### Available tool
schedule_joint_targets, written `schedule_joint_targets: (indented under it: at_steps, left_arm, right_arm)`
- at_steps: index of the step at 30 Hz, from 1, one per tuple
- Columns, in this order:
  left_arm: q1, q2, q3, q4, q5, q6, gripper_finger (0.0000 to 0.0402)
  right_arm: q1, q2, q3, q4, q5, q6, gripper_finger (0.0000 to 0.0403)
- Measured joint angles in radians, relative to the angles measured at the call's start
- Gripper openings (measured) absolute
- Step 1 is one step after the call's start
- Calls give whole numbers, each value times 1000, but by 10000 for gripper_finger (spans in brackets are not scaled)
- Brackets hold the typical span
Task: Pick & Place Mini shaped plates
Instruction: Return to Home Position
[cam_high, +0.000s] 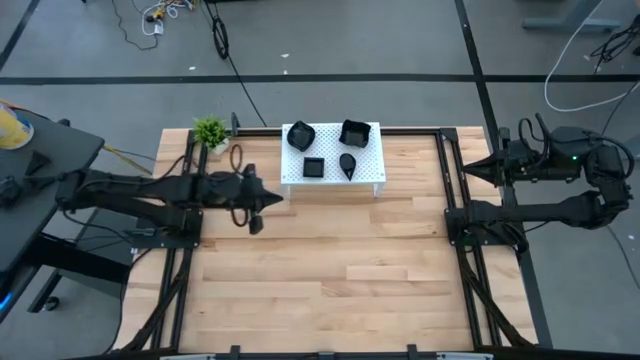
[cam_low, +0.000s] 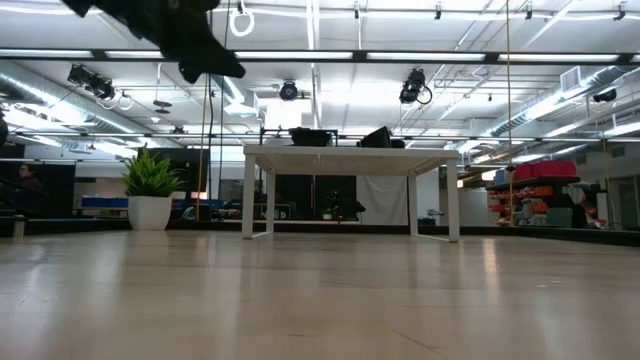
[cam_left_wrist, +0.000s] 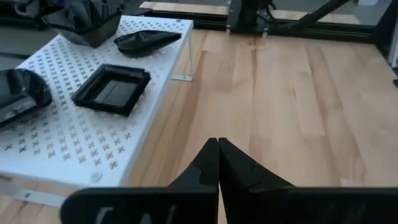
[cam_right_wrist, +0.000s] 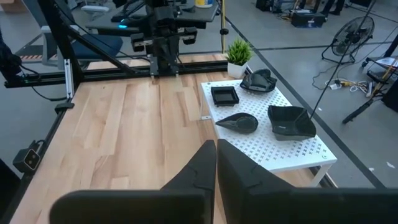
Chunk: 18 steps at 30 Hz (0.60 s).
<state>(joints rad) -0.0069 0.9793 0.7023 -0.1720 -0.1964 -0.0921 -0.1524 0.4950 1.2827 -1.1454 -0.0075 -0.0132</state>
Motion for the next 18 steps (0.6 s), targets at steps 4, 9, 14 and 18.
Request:
schedule_joint_targets:
  at_steps: [4, 9, 14, 18]
  left_arm:
    - [9, -96, -111, 58, 43, 12, 1]
    - [11, -229, -268, 163, 115, 51, 1]
    - [11, -363, -413, 266, 187, 52, 1]
    - [11, -458, -489, 294, 228, 52, 1]
  right_arm:
    - [0, 0, 0, 0, 0, 0, 20]
    - [0, 0, 0, 0, 0, 0, 20]
    - [0, 0, 0, 0, 0, 0, 20]
    - [0, 0, 0, 0, 0, 0, 20]
